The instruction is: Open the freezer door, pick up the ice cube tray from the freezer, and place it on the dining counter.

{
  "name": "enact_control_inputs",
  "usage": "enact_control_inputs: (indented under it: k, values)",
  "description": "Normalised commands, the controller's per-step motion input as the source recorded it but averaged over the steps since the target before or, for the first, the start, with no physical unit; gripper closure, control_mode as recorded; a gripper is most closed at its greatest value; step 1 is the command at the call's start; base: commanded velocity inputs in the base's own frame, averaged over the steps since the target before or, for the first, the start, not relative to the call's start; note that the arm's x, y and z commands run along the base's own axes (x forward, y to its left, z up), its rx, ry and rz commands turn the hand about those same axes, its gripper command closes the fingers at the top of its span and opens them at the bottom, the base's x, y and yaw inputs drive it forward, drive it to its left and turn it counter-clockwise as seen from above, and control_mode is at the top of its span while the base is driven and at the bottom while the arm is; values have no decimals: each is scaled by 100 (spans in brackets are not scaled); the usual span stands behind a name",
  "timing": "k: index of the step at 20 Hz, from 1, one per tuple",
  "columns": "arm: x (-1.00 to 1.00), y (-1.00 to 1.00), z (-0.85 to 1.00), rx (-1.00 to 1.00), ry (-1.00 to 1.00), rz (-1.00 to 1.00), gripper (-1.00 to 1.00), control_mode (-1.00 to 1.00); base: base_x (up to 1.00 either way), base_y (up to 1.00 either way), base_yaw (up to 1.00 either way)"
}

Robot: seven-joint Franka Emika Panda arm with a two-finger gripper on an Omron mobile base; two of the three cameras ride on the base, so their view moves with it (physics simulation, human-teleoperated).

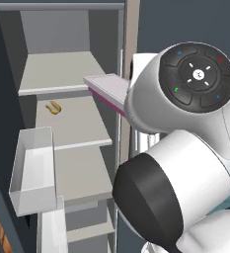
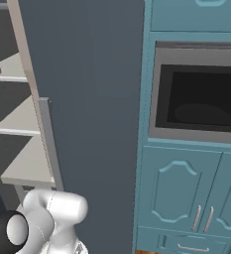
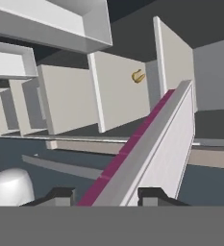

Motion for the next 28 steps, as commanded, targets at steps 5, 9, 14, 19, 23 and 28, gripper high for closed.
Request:
enact_control_inputs:
  k: [5, 9, 14, 19, 23, 28]
  values:
    - [0, 0, 0, 0, 1, 0, 100, 100, -32, -2, -3]
    - [0, 0, 0, 0, 0, 0, 100, 100, -85, -23, -10]
    - [0, 0, 0, 0, 0, 0, 100, 100, -71, -41, -8]
    - [0, 0, 0, 0, 0, 0, 100, 100, -42, -69, -1]
    - [0, 0, 0, 0, 0, 0, 100, 100, -29, -72, 13]
    - [0, 0, 0, 0, 0, 0, 100, 100, -47, -80, 37]
